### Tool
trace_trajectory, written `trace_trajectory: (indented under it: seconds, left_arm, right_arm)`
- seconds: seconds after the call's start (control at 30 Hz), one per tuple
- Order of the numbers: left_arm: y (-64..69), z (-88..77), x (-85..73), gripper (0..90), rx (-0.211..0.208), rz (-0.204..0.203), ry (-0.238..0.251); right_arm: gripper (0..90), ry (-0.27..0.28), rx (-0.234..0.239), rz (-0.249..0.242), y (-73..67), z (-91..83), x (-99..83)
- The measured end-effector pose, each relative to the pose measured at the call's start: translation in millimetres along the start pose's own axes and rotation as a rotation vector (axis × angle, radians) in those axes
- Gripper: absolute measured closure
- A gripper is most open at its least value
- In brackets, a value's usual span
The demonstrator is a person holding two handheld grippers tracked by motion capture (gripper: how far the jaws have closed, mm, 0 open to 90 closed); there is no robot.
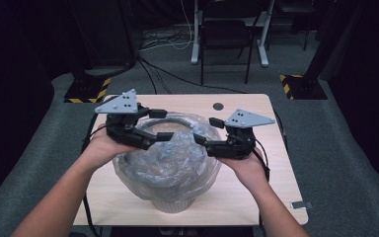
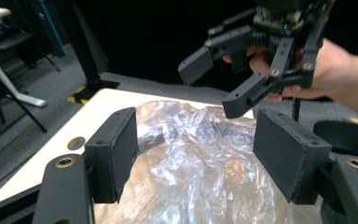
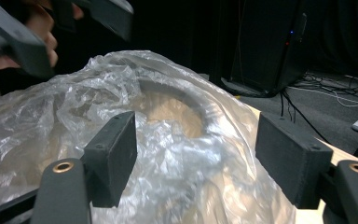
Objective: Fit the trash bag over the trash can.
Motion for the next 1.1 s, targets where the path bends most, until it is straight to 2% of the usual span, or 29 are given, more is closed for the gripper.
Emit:
trace_trajectory:
  seconds: [0.2,0.33,0.63,0.73,1.0,1.1]
  left_arm:
    - [-0.8,26.2,-8.6,28.7,-0.031,-0.005,-0.08]
    - [-3.6,35.5,-14.1,26.4,-0.034,0.015,-0.122]
    - [-5.3,55.7,-27.3,25.7,-0.092,0.007,-0.177]
    - [-5.2,62.5,-31.8,25.0,-0.098,0.029,-0.204]
    - [-3.3,72.9,-39.9,26.3,-0.162,0.048,-0.232]
    - [-5.0,76.7,-41.8,27.0,-0.167,0.047,-0.245]
  right_arm:
    - [28.8,0.001,0.0,0.002,1.3,-9.1,-6.8]
    - [29.0,-0.004,-0.004,0.003,2.6,-12.0,-10.3]
    - [29.1,0.01,-0.023,0.021,10.2,-22.5,-12.1]
    - [29.1,0.015,-0.026,0.02,11.2,-25.2,-11.8]
    - [29.2,0.022,-0.034,0.02,12.9,-29.8,-11.1]
    - [29.2,0.025,-0.037,0.018,13.3,-31.2,-10.8]
Point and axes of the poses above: each handheld gripper's, and its own axes: z roughly forward along the jaws, x roughly out of its top, y roughly to its right, the point moved 6 cm from there along z, roughly forward along the jaws, and after that the axes turned 5 degrees about y, right-handed, at the moved point
